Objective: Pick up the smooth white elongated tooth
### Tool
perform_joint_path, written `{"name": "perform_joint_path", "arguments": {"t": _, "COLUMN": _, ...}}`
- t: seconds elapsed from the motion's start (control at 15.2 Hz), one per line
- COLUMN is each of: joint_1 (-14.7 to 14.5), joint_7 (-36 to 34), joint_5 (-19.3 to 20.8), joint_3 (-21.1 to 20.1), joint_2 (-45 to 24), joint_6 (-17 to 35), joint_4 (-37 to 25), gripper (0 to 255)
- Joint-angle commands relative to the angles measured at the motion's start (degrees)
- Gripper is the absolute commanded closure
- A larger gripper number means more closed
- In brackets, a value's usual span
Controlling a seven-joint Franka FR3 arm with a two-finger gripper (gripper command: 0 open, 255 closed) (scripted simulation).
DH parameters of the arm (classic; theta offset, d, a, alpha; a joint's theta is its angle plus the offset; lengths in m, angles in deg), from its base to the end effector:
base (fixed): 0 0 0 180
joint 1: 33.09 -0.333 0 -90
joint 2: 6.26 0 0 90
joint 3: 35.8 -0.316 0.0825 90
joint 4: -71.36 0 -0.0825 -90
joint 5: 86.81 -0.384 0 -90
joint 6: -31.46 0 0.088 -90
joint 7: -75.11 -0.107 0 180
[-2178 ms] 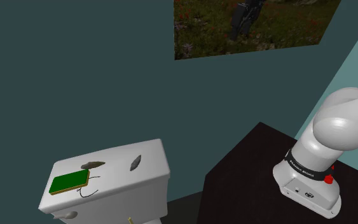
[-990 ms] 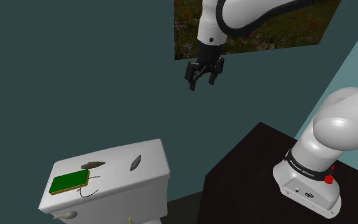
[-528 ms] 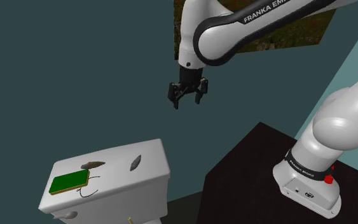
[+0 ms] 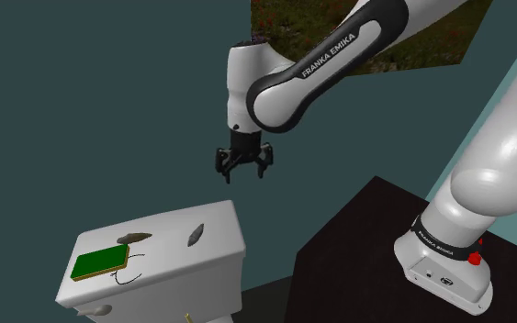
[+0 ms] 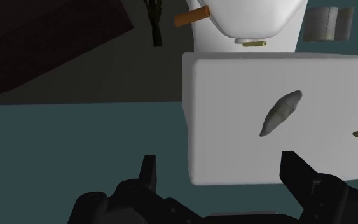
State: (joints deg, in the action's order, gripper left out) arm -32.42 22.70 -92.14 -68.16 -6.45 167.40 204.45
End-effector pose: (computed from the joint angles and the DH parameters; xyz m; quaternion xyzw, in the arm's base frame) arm 0.4356 0.2701 0.3430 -0.9765 0.2117 0.0054 0.0409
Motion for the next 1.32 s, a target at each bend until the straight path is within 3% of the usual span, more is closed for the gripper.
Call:
{"name": "perform_joint_path", "arguments": {"t": 0.0, "joint_1": -0.51, "joint_7": -4.91, "joint_5": 2.85, "joint_3": -0.42, "joint_2": -5.41, "joint_6": 2.33, "joint_4": -2.18, "gripper": 0}}
{"name": "perform_joint_path", "arguments": {"t": 0.53, "joint_1": -7.86, "joint_7": -20.49, "joint_5": 11.57, "joint_3": 3.67, "joint_2": -25.01, "joint_6": 7.01, "joint_4": -14.68, "gripper": 0}}
{"name": "perform_joint_path", "arguments": {"t": 1.06, "joint_1": -15.83, "joint_7": -29.24, "joint_5": 13.17, "joint_3": 8.47, "joint_2": -43.16, "joint_6": 7.67, "joint_4": -32.18, "gripper": 0}}
{"name": "perform_joint_path", "arguments": {"t": 1.25, "joint_1": -16.7, "joint_7": -29.72, "joint_5": 13.39, "joint_3": 9.13, "joint_2": -45.78, "joint_6": 8.39, "joint_4": -34.14, "gripper": 0}}
